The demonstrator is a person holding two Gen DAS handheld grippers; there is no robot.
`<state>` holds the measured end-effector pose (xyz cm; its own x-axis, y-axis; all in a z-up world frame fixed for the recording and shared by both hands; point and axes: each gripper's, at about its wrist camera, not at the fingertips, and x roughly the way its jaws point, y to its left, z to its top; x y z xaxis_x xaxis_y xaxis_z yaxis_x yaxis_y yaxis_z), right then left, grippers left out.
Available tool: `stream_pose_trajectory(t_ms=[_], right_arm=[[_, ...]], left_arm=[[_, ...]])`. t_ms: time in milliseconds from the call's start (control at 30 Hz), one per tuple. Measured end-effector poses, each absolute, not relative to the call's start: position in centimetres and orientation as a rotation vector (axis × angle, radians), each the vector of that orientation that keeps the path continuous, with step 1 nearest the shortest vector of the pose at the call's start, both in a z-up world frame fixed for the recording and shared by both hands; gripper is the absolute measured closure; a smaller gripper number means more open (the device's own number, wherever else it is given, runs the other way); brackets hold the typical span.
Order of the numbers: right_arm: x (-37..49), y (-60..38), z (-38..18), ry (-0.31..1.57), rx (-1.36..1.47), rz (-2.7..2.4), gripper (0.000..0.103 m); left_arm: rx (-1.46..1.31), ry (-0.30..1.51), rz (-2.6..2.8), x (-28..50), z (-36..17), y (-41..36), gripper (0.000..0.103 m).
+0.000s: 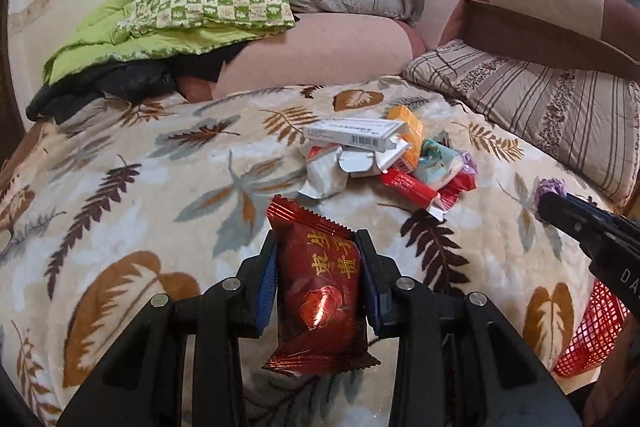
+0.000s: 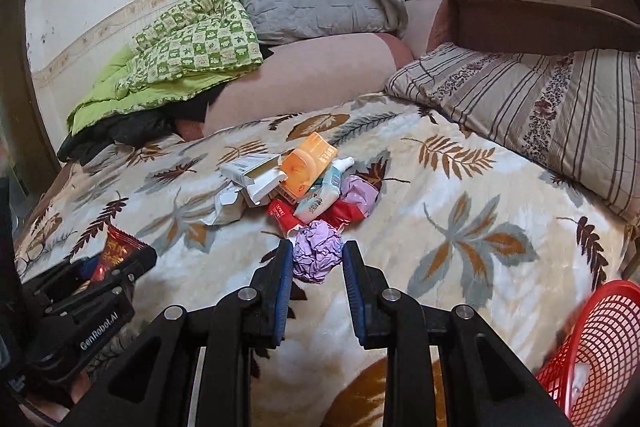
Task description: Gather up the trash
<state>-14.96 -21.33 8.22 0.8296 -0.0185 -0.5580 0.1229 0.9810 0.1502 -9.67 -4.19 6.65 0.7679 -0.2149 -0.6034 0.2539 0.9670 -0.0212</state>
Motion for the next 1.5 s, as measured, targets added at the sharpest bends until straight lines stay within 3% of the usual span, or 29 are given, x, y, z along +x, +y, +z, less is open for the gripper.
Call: stream_pose_trajectory(t_ms=[1500], right_arm=[[-13.6, -20.1, 7.7, 0.605, 0.127, -0.094, 0.076]], left_arm=[[0.098, 0.651, -0.215, -8.5, 5.9, -4.4, 0.068]])
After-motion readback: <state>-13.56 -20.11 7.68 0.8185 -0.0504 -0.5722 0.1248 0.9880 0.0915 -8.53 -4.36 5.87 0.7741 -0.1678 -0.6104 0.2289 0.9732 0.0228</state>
